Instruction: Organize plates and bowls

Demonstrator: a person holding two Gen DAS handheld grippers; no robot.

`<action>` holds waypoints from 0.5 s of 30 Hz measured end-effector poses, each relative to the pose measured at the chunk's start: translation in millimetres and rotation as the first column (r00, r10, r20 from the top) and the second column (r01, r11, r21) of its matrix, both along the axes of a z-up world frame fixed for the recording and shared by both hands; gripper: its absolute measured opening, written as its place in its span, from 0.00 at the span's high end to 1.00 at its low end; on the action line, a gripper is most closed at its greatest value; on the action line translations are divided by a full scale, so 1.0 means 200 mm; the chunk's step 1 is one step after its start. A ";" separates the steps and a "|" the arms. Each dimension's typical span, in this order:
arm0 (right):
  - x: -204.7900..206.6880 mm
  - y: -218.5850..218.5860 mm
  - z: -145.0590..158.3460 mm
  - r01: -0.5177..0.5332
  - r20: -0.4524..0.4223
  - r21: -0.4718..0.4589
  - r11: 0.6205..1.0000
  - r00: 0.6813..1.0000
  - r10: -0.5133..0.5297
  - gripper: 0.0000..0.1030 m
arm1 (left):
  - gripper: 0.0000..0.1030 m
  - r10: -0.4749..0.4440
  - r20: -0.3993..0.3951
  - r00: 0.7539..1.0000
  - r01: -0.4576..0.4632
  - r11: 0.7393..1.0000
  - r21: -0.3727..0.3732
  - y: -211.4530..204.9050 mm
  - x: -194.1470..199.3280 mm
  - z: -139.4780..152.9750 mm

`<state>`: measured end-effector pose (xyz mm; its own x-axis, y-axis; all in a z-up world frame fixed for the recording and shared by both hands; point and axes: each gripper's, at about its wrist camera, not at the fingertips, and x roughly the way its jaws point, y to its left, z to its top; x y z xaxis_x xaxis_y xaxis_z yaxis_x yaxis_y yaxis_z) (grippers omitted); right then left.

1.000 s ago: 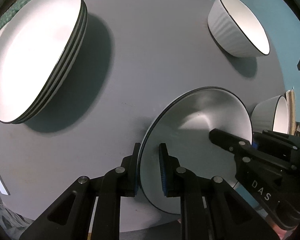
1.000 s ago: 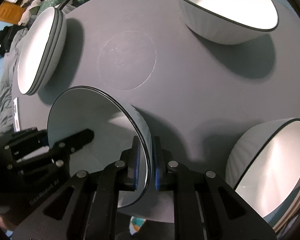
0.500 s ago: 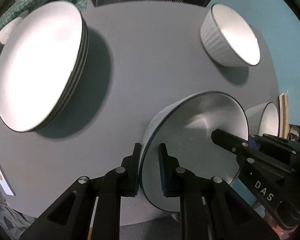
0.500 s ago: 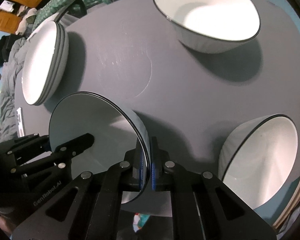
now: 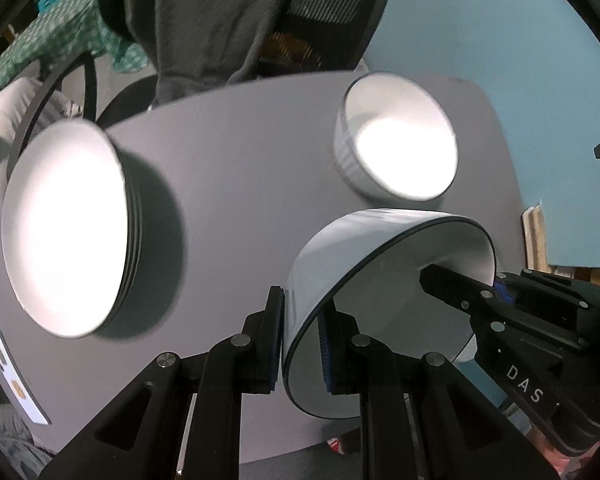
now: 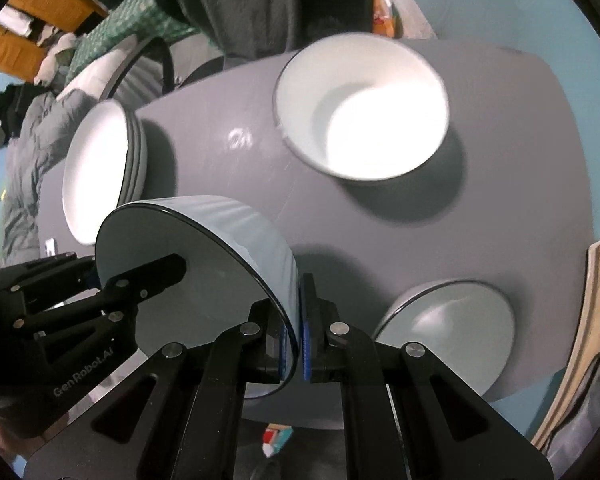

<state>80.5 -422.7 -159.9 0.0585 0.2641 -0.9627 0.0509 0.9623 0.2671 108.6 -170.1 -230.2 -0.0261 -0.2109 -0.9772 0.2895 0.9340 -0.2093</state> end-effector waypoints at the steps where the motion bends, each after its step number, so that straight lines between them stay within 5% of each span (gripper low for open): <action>1: 0.01 -0.02 0.01 0.007 0.005 0.000 1.000 1.000 -0.007 0.94 | 0.85 -0.003 0.006 1.000 0.003 1.000 -0.001 -0.03 0.06 0.05; 6: 0.08 -0.11 0.09 0.033 0.032 -0.001 0.999 0.999 -0.033 0.94 | 0.85 -0.004 0.043 0.999 0.005 1.000 -0.015 -0.16 0.18 0.14; 15: 0.27 -0.23 0.10 0.056 0.053 -0.008 0.998 0.997 -0.056 0.94 | 0.85 -0.015 0.078 0.997 0.015 1.000 0.012 -0.34 0.37 0.09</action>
<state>134.1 -469.6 -139.0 0.1236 0.2499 -0.9604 0.0908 0.9609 0.2617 182.6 -239.0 -212.1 0.0475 -0.2001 -0.9786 0.3186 0.9316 -0.1750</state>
